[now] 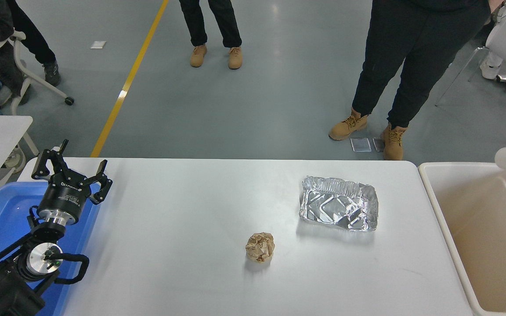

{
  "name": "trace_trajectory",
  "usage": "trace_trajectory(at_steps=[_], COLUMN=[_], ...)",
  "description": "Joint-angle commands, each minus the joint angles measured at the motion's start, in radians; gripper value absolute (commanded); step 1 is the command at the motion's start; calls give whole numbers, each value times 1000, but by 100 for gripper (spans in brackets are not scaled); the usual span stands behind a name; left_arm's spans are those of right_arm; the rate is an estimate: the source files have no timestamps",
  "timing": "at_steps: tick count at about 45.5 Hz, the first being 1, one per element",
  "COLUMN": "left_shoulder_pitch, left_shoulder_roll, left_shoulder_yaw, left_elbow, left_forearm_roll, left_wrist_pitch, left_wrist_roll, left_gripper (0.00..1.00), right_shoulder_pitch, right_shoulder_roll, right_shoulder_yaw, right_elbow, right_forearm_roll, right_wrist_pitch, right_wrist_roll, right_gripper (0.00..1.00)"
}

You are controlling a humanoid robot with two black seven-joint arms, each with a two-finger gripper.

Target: Clean the table surface

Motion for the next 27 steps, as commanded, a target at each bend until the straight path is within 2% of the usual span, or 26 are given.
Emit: trace_trajectory(at_steps=[1,27], left_shoulder_pitch=[1,1], left_shoulder_roll=[0,0], left_shoulder_yaw=[0,0], left_elbow=[0,0], left_forearm_roll=[1,0], left_wrist_pitch=[0,0], left_wrist_roll=[0,0], left_gripper=[99,99], right_shoulder_pitch=[-75,-171], right_shoulder_roll=[33,198], right_shoulder_yaw=[-2,-15], right_elbow=[-84,-274], right_forearm_roll=[14,-45], right_wrist_pitch=[0,-1], right_wrist_roll=[-34,-177], right_gripper=[0,0])
